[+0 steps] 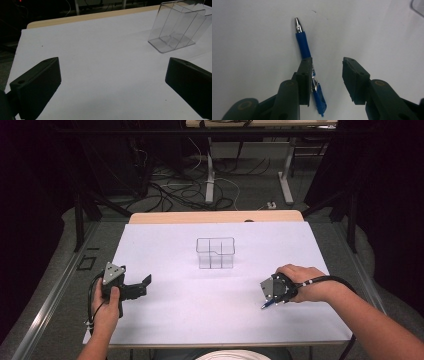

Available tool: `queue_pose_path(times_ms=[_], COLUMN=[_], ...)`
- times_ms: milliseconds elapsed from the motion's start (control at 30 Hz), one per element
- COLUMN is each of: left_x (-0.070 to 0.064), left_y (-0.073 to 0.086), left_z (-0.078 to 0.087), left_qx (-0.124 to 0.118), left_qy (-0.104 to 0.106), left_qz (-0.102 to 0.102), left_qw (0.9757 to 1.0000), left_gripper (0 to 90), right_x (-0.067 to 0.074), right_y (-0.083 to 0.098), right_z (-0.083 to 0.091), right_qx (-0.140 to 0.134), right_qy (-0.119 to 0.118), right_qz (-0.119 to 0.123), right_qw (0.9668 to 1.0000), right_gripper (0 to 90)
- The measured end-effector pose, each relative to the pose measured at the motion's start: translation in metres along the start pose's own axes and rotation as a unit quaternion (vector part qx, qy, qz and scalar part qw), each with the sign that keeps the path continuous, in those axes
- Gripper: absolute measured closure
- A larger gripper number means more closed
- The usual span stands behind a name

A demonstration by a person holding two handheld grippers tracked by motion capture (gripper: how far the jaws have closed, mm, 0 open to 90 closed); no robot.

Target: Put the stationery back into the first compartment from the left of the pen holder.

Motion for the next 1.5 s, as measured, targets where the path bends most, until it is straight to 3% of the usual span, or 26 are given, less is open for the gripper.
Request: queue_pose_path(times_ms=[300,400,433,600,633,733,800,1167,1500], left_x=[0.001,0.0,0.0,0.001,0.001,0.001,0.002,0.002,0.002], left_y=[0.001,0.001,0.001,0.001,0.001,0.001,0.001,0.001,0.001], left_z=[0.0,0.0,0.0,0.0,0.0,0.0,0.0,0.0,0.0], left_qx=[0.001,0.001,0.001,0.003,0.003,0.002,0.002,0.001,0.001], left_qy=[0.001,0.001,0.001,0.001,0.001,0.001,0.0,0.0,0.0], left_qz=[0.0,0.0,-0.001,-0.002,-0.002,-0.001,-0.001,0.0,0.001], left_qw=[1.0,1.0,1.0,1.0,1.0,1.0,1.0,1.0,1.0], left_gripper=[0.2,0.2,0.2,0.2,0.2,0.2,0.2,0.3,0.2], right_x=[0.008,0.009,0.01,0.012,0.011,0.013,0.012,0.016,0.015], right_y=[-0.001,-0.002,-0.001,0.002,0.0,0.003,0.002,0.005,0.004], right_z=[-0.011,-0.016,-0.015,-0.019,-0.023,-0.023,-0.026,-0.032,-0.033], right_qx=[0.008,-0.007,0.006,0.016,-0.003,0.027,0.016,0.024,0.029], right_qy=[-0.026,-0.016,-0.025,-0.031,-0.016,-0.035,-0.028,-0.043,-0.039], right_qz=[0.023,0.022,0.021,0.022,0.028,0.032,0.034,0.033,0.053], right_qw=[0.9994,0.9996,0.9994,0.9992,0.9995,0.9985,0.9989,0.9982,0.9974], right_gripper=[65.7,66.8,67.0,67.5,67.5,67.5,67.8,70.4,78.6])
Point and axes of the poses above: each handheld gripper's, and its own axes: z roughly backward along the jaws, y roughly out of its underside, x roughly to its left, the point moved 8 cm from there along -z, roughly forward along the jaws, and after that the axes turned 10 degrees about -z, right-handed, at the moved point
